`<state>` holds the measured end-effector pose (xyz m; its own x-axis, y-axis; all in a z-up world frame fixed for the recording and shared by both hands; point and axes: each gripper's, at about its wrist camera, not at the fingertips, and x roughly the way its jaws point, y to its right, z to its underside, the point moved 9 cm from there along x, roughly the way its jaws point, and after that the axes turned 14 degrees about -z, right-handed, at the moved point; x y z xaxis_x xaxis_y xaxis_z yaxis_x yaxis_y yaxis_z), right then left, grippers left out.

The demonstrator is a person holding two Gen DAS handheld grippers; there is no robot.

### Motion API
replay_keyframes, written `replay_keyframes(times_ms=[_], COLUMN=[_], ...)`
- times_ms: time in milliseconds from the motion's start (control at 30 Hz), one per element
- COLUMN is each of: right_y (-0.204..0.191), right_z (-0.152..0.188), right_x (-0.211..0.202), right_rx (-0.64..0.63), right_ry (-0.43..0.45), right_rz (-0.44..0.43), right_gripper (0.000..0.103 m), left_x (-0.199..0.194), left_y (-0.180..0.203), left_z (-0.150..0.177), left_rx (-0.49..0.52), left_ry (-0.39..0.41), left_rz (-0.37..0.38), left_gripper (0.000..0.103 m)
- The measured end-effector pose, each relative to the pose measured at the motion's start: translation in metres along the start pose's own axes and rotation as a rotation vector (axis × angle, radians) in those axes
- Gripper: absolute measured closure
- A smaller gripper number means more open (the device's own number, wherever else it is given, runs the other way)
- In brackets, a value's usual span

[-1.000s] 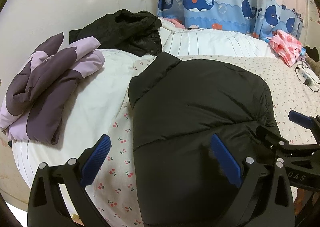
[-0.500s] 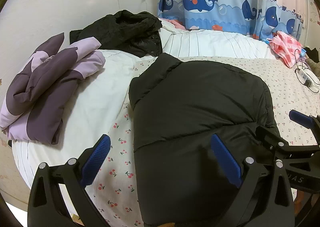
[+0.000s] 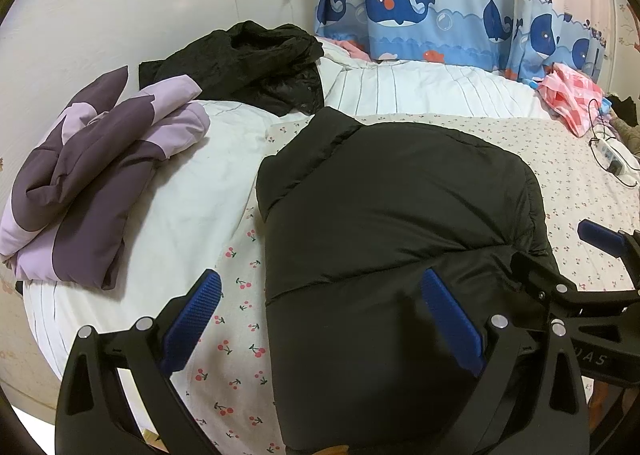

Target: Fold large clothes

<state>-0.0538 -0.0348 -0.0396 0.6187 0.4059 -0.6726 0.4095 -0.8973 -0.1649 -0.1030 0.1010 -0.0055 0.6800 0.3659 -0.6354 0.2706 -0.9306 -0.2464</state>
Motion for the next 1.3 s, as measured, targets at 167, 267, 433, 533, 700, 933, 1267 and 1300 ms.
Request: replay_keyframes(times_ms=[167, 267, 433, 533, 700, 933, 1267, 1300], right_y=[0.0, 0.0, 0.0, 0.0, 0.002, 0.0, -0.001, -0.001], right_z=[0.0, -0.001, -0.001, -0.002, -0.003, -0.006, -0.01, -0.01], right_x=[0.0, 0.0, 0.002, 0.001, -0.002, -0.01, -0.018, -0.019], right_rx=[-0.003, -0.01, -0.018, -0.024, -0.04, -0.093, -0.13, -0.132], right_ry=[0.0, 0.0, -0.003, 0.001, 0.013, 0.039, 0.067, 0.072], right_rz=[0.004, 0.012, 0.019, 0.029, 0.049, 0.104, 0.145, 0.15], right_gripper=[0.006, 0.006, 0.006, 0.006, 0.006, 0.006, 0.006, 0.006], left_x=[0.0, 0.0, 0.004, 0.006, 0.009, 0.012, 0.013, 0.013], left_y=[0.0, 0.001, 0.0, 0.0, 0.0, 0.001, 0.004, 0.003], left_z=[0.001, 0.001, 0.002, 0.003, 0.004, 0.006, 0.007, 0.006], left_rx=[0.001, 0.001, -0.002, -0.002, -0.005, -0.003, -0.001, -0.002], left_ry=[0.0, -0.001, -0.007, -0.01, -0.017, -0.024, -0.027, -0.027], left_rz=[-0.002, -0.002, -0.003, -0.003, -0.005, -0.012, -0.016, -0.017], left_gripper=[0.007, 0.007, 0.007, 0.007, 0.007, 0.007, 0.007, 0.007])
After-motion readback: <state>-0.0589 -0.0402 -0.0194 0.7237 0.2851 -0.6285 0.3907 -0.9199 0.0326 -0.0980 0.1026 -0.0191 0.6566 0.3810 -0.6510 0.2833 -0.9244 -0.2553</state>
